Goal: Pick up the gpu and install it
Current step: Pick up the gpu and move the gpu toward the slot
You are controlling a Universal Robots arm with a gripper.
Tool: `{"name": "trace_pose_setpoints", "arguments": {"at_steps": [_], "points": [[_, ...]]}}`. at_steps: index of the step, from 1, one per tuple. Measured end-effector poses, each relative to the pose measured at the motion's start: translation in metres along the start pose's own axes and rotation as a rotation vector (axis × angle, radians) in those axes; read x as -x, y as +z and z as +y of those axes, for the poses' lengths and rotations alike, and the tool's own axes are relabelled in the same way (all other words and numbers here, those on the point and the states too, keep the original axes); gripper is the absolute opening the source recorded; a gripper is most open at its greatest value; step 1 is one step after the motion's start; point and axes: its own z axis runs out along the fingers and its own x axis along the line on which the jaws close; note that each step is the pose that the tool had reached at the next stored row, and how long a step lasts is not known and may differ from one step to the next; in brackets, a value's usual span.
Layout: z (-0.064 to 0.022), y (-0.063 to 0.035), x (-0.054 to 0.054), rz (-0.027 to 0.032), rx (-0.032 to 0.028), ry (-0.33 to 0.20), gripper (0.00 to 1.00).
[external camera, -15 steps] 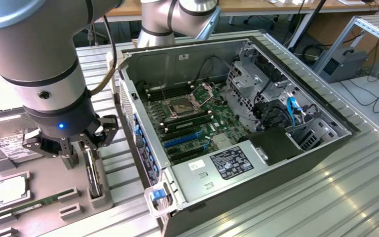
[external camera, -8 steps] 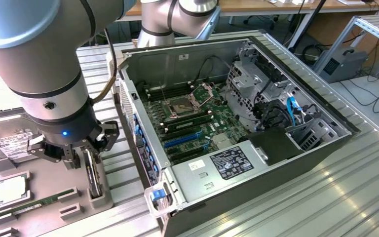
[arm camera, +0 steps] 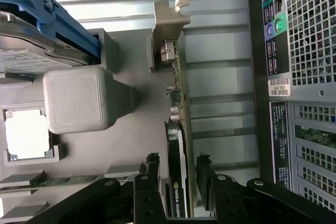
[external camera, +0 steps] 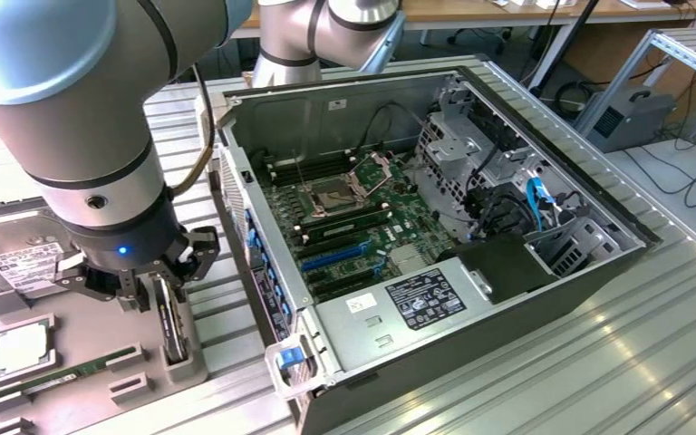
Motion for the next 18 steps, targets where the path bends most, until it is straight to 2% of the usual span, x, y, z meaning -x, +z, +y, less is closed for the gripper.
{"name": "trace_pose_setpoints", "arguments": {"at_steps": [2,3,4,18], "points": [[0.0009,0.0015,0.000,0.0000,0.0001,0.000,0.42],[0.0041,0.0148,-0.001,0.0001,-0.0001,0.000,0.42],[0.0049,0.0200,-0.001,0.0002,-0.0001,0.000,0.42],[0.0049,0.0205,0.000,0.0001,-0.0001,0.000,0.42]]}}
